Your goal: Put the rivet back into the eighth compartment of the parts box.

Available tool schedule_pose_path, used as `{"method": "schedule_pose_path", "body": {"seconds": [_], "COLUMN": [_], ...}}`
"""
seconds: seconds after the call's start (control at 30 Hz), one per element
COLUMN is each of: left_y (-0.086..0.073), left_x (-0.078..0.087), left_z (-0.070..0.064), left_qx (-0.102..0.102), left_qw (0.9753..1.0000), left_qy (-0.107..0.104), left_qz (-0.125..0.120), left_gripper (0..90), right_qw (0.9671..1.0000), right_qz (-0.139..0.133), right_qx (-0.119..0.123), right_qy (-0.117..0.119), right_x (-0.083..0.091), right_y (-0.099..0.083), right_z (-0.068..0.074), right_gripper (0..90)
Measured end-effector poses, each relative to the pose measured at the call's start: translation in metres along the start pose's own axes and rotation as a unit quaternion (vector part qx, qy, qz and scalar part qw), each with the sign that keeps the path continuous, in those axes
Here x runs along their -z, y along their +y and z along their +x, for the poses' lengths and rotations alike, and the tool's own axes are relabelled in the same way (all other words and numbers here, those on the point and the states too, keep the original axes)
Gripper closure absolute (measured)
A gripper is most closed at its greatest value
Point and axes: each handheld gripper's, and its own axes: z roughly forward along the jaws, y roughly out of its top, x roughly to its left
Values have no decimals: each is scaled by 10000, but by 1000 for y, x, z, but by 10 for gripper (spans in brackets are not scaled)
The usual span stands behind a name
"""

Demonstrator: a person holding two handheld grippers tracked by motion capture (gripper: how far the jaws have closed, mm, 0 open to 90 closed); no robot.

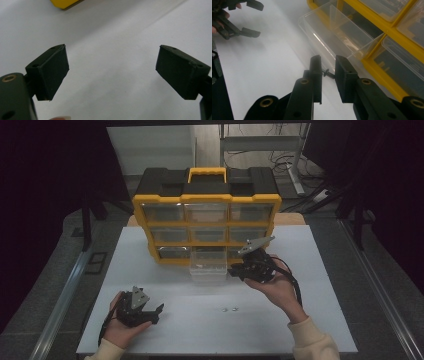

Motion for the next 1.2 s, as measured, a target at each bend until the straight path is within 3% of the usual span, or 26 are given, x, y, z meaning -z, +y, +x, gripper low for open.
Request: {"method": "schedule_pose_path", "body": {"seconds": [0.33,1.2], "left_y": [0,0], "left_x": [0,-2], "left_z": [0,-1], "left_qx": [-9,-25], "left_qw": [10000,10000], "left_qy": [-15,-26], "left_qz": [13,41], "left_gripper": [117,117], "right_qw": [9999,9997], "right_qz": [79,-9], "right_qx": [-31,-79], "right_qy": [-53,-216], "right_x": [-13,-37], "right_y": [3,19], "right_z": [-4,-11], "right_gripper": [761,761]}}
